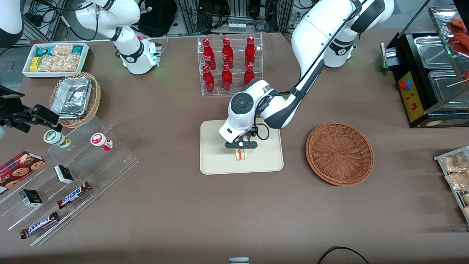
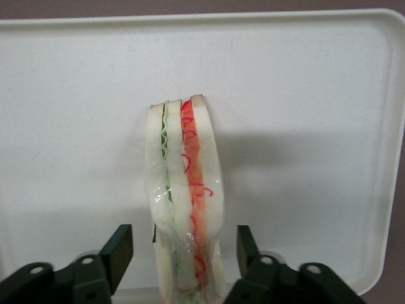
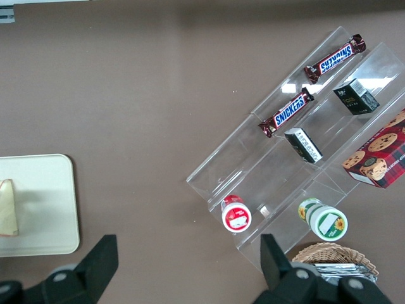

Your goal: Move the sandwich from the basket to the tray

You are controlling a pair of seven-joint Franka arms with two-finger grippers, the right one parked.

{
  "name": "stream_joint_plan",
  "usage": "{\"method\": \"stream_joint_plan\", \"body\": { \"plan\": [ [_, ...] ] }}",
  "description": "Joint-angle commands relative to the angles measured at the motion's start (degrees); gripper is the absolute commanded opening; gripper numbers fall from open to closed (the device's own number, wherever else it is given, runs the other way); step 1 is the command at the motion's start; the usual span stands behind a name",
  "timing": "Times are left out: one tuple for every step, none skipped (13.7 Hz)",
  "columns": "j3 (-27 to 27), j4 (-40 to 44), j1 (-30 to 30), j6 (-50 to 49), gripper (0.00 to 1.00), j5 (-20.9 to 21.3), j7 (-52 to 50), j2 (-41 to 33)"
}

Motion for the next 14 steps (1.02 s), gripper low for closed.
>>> {"method": "stream_joint_plan", "body": {
  "plan": [
    [0.8, 0.6, -0.5, -3.9, 0.99, 0.3, -1.3, -4.6],
    [0.8, 0.9, -0.2, -5.3, 0.99, 0.2, -2.7, -6.9],
    [0.9, 0.8, 0.3, -6.4, 0.99, 0.0, -3.9, -9.4],
    [0.9, 0.6, 1.6, -7.9, 0.99, -0.1, -4.6, -12.0],
    [0.9, 0.6, 2.4, -10.4, 0.99, -0.2, -5.8, -14.5],
    [1.2, 0.5, 2.6, -13.2, 1.00, -0.2, -8.1, -17.6],
    [2.5, 0.5, 4.2, -15.4, 1.00, -0.2, -10.2, -20.8],
    [2.7, 0.4, 5.6, -17.9, 1.00, -0.2, -11.0, -23.9],
    [2.7, 0.4, 7.4, -21.0, 1.00, -0.5, -11.0, -26.6],
    [2.7, 0.5, 9.3, -23.8, 1.00, -1.6, -10.6, -28.8],
    [2.8, 0.4, 11.7, -27.7, 1.00, -3.1, -10.1, -31.1],
    [2.8, 0.2, 13.6, -31.3, 1.00, -3.4, -9.1, -33.3],
    [2.8, 0.0, 15.4, -33.4, 1.00, -3.6, -5.3, -34.8],
    [2.8, -0.5, 18.4, -35.8, 1.00, -3.7, -1.0, -36.6]
  ]
}}
